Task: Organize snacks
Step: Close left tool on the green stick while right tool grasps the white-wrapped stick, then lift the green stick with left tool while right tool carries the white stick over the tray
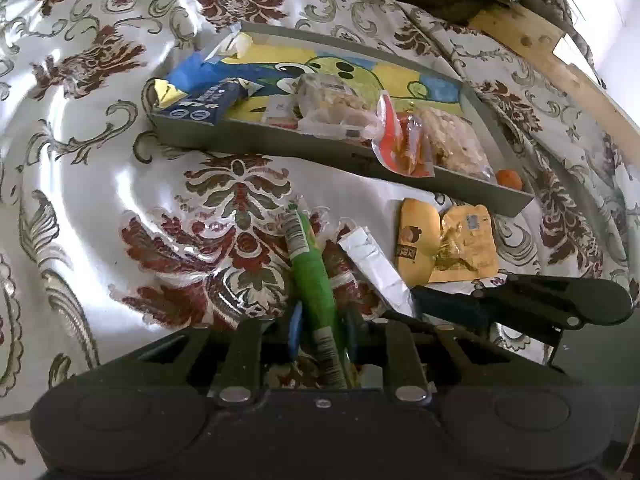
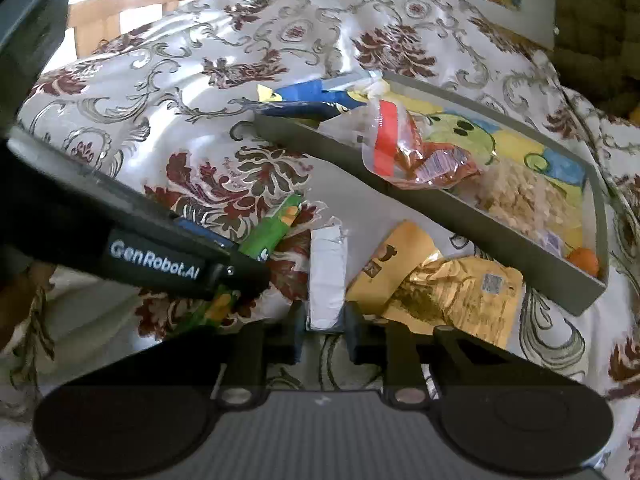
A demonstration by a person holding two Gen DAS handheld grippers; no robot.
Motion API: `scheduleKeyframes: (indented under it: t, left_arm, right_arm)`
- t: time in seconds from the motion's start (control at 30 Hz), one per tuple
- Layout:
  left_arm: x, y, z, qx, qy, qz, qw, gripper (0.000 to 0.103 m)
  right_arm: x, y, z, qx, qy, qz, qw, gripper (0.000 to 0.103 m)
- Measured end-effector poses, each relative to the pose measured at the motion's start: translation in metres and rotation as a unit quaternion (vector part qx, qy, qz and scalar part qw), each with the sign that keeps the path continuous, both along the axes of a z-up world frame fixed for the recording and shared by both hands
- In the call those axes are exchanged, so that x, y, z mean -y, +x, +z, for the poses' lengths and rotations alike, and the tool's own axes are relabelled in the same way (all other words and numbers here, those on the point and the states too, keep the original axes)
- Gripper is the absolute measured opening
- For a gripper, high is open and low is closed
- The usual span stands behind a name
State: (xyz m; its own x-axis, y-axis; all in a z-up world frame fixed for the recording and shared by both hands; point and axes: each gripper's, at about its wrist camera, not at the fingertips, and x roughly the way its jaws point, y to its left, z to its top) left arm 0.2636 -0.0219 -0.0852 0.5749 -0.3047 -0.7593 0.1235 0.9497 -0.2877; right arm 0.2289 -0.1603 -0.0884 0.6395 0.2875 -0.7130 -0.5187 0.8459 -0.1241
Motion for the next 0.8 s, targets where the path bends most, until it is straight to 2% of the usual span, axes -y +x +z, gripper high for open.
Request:
scheduleKeyframes:
  t: [0.1,0.27,0.57,0.7,0.8]
  left_arm:
    - [-0.006,-0.003,0.004,0.0,-0.013,0.015,0.9998,0.02]
    - [-0.014,-0.012,0.016,0.009,-0.049,0.035,0.9981,0.02]
    - [-0.018,-0.029,0.036,0.058,-0.076,0.052,0.994,0.02]
    - [-0.012,-0.027,0.048,0.105,-0.061,0.044,0.9916,0.02]
    - [-0.005,-0.02,0.055,0.118,-0.057,0.036,0.9907,0.02]
  right_arm:
    - [0.001,-0.004,0.005,0.002,0.007,-0.005,1.0,0.021]
    - [0.0,-0.019,0.017,0.031,-0.002,-0.004,1.0,0.021]
    - [0.009,-0.04,0.047,0.097,0.015,-0.022,0.995,0.021]
    - [0.021,-0.033,0.059,0.121,0.044,-0.051,0.99,0.021]
    - [0.027,-0.022,0.063,0.13,0.058,-0.066,0.988,0.021]
